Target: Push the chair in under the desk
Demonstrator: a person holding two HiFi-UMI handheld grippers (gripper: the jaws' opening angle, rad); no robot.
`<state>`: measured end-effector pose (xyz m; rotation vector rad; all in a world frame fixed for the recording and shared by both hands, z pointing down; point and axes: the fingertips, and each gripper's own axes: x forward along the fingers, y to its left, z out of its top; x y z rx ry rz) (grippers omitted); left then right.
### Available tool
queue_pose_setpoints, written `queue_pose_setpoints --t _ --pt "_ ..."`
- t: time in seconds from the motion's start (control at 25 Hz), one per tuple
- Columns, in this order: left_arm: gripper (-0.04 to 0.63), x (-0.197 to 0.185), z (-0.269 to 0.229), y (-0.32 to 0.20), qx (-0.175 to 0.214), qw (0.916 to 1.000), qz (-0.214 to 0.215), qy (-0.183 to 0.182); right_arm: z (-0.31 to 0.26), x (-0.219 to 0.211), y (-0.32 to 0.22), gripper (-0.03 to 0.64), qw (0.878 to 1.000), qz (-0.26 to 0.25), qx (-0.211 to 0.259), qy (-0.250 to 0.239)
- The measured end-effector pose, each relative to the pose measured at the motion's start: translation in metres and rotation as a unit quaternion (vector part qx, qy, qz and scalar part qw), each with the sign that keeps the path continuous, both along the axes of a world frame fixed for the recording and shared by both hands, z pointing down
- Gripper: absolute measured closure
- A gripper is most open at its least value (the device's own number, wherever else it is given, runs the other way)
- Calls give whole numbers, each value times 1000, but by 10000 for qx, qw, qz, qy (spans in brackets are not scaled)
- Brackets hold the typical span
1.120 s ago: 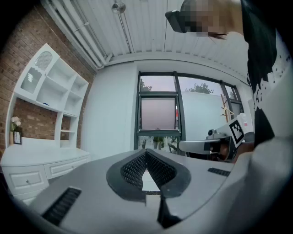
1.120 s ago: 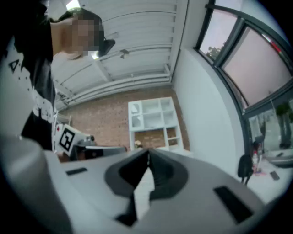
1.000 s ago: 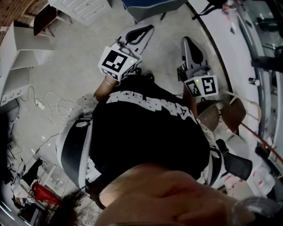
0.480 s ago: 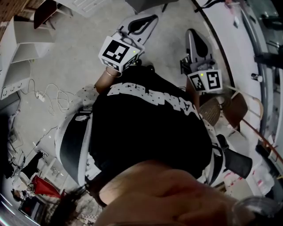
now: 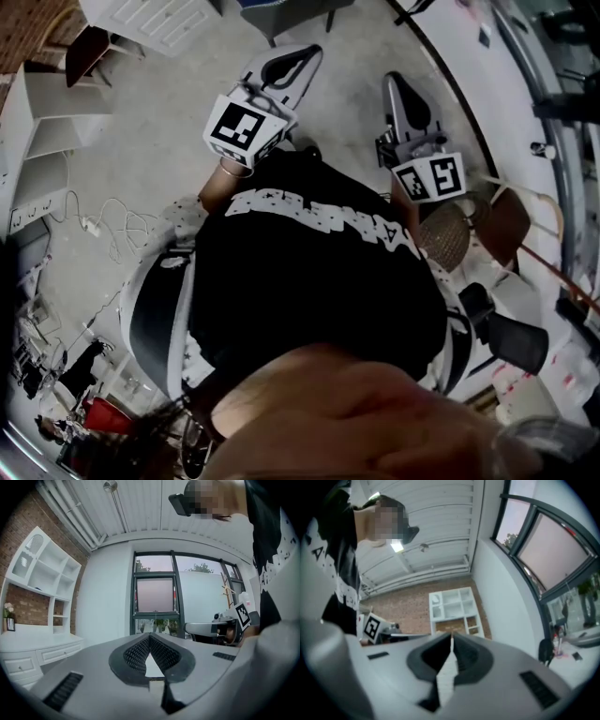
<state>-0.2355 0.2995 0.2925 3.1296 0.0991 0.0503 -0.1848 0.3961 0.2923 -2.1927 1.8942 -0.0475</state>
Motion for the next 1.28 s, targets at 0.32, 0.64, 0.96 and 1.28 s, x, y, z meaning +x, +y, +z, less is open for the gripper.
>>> queue_pose_setpoints --t 0.32,0.64,0.96,1.28 --pt "560 7 8 -8 -56 9998 -126 -108 10 15 1 584 9999 28 -14 -97" --pt "560 40 13 -33 -65 9999 -87 112 10 44 -14 584 9998 98 -157 70" --pt "560 89 14 -61 -32 9999 -112 27 0 89 -48 584 9996 -21 -220 184" --pt "560 124 20 -100 -129 9997 -186 -64 3 130 -90 584 9996 -151 -232 -18"
